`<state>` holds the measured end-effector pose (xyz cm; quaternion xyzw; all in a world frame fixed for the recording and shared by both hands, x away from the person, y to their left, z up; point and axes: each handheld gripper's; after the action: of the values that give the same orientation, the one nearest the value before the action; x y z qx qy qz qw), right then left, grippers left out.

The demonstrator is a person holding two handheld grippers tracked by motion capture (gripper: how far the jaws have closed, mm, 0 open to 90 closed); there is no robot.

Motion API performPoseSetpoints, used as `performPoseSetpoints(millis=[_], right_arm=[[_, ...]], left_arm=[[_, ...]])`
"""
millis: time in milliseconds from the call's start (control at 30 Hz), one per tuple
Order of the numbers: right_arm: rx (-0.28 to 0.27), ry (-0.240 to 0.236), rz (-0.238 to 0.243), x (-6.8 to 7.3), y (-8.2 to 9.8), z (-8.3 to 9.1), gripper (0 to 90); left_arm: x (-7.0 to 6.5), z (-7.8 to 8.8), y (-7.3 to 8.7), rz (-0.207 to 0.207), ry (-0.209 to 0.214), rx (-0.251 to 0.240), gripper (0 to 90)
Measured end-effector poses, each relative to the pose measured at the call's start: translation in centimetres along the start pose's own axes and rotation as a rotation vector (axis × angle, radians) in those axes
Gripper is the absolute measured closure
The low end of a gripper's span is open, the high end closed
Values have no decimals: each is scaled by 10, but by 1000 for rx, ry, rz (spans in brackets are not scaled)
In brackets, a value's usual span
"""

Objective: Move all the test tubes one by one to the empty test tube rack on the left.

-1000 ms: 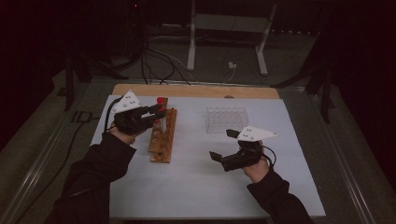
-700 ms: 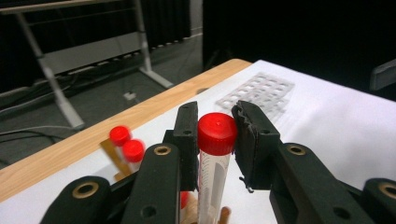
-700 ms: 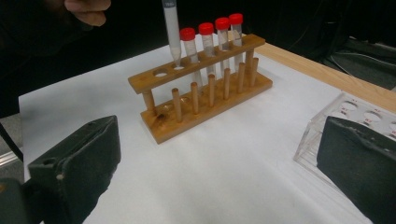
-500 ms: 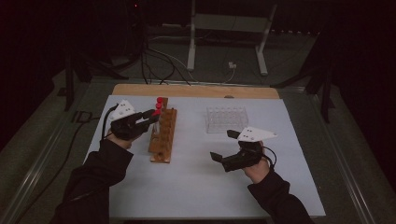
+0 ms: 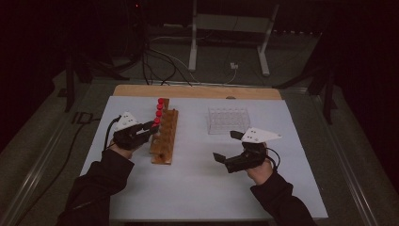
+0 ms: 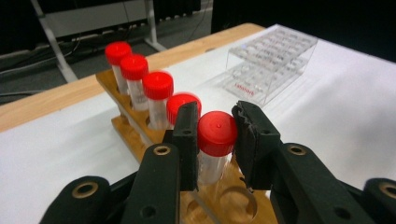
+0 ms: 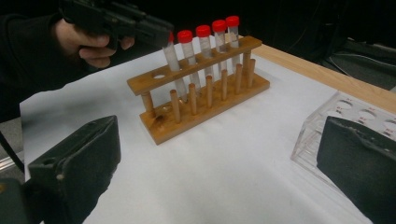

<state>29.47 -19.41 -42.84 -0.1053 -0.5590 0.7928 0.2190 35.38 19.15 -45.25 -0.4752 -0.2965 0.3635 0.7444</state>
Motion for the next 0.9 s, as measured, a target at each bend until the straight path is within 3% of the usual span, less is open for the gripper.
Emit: performPoseSetpoints(millis=[200,433,533,667,700,733,833,900], right_arm=[[-1,0,-5,-1,0,0,0],[0,0,-11,-2,0,0,0],[0,-1,-14,-3,1,1,0],[-3,0,-14,-3,0,2,0],[-5,-1,-12,-3,0,2,0],[-6,-1,-11,-3,0,2,0],[-10,0,-12,-2,0,4,0],[-9,2,-11,-2,0,5,0]], left_arm=[[-1,-1,-3,-20,-8,27,720],[-5,-4,-17,-103,-8,101,722],[-5,-7,-20,-105,-5,129,720],[-3,-6,-16,-66,11,110,710],[-2,-5,-15,-59,26,105,683],[-3,-4,-15,-59,24,106,578],[-3,3,-19,-60,46,84,386],[-5,10,-22,-61,42,67,307]])
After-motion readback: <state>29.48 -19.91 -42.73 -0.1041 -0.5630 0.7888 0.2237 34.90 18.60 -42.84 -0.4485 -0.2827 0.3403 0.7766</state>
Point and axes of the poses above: each handheld gripper's, and its own axes: z roughly backward along the jaws, y roughly out of its underside, x roughly to its left, and after that the axes turned 10 degrees about -y, right-handed
